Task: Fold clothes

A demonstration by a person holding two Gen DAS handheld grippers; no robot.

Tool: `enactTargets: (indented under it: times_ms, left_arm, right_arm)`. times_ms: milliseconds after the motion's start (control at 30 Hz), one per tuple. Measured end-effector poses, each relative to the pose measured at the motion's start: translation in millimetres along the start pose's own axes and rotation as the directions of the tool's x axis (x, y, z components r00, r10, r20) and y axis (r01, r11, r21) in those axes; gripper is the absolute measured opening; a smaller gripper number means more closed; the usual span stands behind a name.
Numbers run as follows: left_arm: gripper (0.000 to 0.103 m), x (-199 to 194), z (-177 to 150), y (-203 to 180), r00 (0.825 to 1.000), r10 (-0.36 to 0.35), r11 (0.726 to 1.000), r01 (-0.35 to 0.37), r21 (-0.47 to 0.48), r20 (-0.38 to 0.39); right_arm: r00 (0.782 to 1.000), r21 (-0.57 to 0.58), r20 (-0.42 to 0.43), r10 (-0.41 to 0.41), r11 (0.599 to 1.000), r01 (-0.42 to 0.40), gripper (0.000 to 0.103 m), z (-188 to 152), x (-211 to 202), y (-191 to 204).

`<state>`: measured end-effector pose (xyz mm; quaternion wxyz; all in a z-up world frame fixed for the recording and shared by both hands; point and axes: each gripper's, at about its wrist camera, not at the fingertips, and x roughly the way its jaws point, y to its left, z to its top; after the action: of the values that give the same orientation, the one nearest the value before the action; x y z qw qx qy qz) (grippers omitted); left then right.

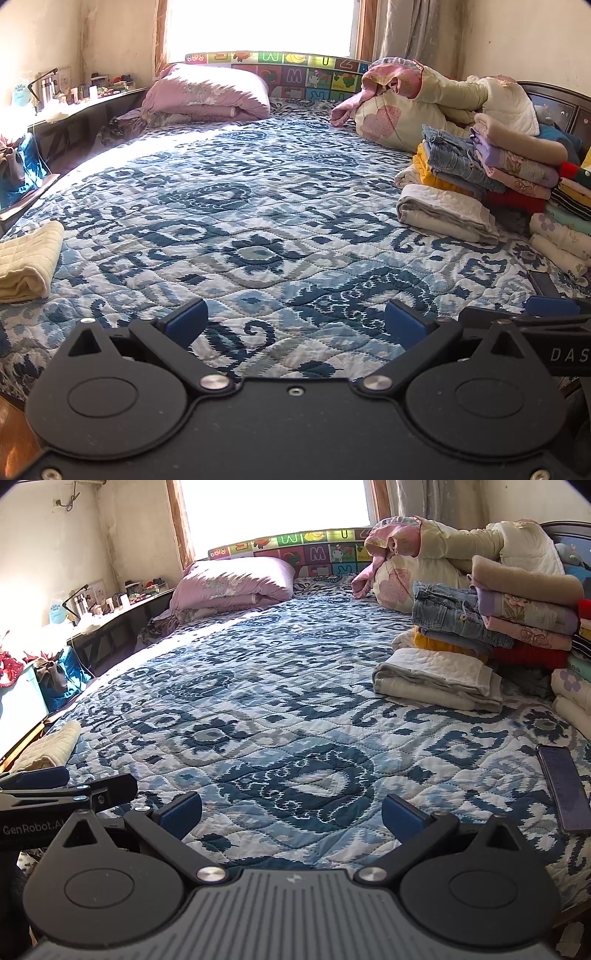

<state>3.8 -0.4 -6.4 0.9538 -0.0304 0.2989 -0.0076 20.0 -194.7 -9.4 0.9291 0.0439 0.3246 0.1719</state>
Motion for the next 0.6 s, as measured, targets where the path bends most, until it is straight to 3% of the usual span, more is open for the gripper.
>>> enactTargets:
  times_ms: [600]
  left_arm:
    - [0.103,1.3,-0.5,-4.7,1.000,-0.001,1.000,0.001,0.005,0.003]
  right_arm:
    - [1.000,-0.006,-0.002,0.001,1.000,-0.001,0.103,-0.5,0.1,0.9]
